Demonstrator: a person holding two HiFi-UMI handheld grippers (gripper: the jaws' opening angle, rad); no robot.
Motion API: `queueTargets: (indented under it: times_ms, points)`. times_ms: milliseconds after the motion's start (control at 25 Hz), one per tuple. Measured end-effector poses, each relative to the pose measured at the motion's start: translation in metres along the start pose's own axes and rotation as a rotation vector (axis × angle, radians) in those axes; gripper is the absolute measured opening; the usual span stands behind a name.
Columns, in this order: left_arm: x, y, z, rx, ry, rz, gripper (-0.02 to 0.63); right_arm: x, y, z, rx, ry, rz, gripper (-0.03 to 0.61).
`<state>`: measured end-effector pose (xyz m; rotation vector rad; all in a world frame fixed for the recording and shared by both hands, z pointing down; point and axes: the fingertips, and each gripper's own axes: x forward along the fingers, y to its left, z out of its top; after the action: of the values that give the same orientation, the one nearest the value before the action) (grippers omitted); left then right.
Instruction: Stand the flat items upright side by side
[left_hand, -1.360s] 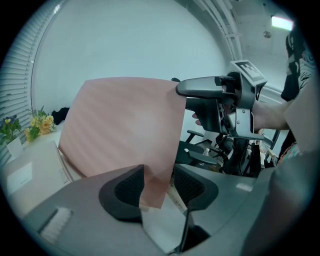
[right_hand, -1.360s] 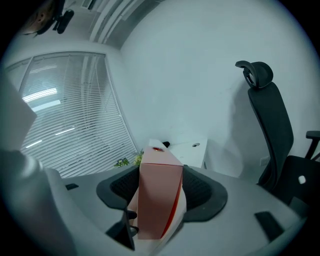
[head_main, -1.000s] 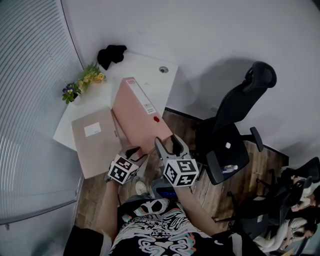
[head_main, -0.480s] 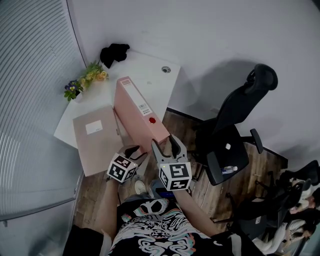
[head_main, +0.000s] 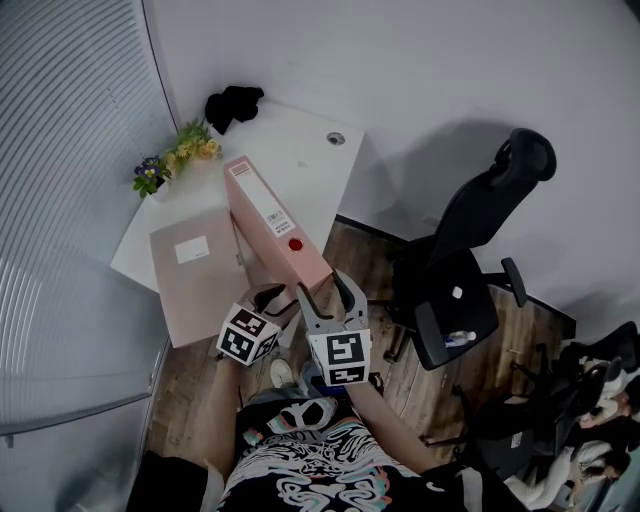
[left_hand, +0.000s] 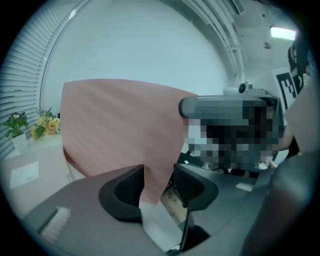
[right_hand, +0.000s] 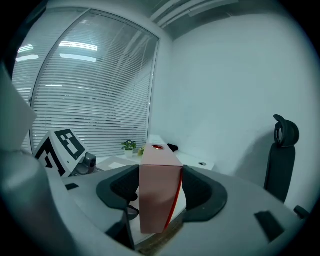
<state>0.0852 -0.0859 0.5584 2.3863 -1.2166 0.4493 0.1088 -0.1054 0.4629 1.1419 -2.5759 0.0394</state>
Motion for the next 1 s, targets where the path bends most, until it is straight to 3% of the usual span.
queueTargets:
  times_ms: [520, 1000]
  points:
    - [-0.005, -0.007, 0.011, -0.062, -0.051, 0.050, 0.187, -0.002, -0.002, -0.003, 0.026, 0.026, 0.083, 0.259]
    - [-0.028, -0.007, 0.022, -0.100, -0.086, 0.162, 0.187, -0.017, -0.005, 0.005, 0.071, 0.045, 0.200, 0.271]
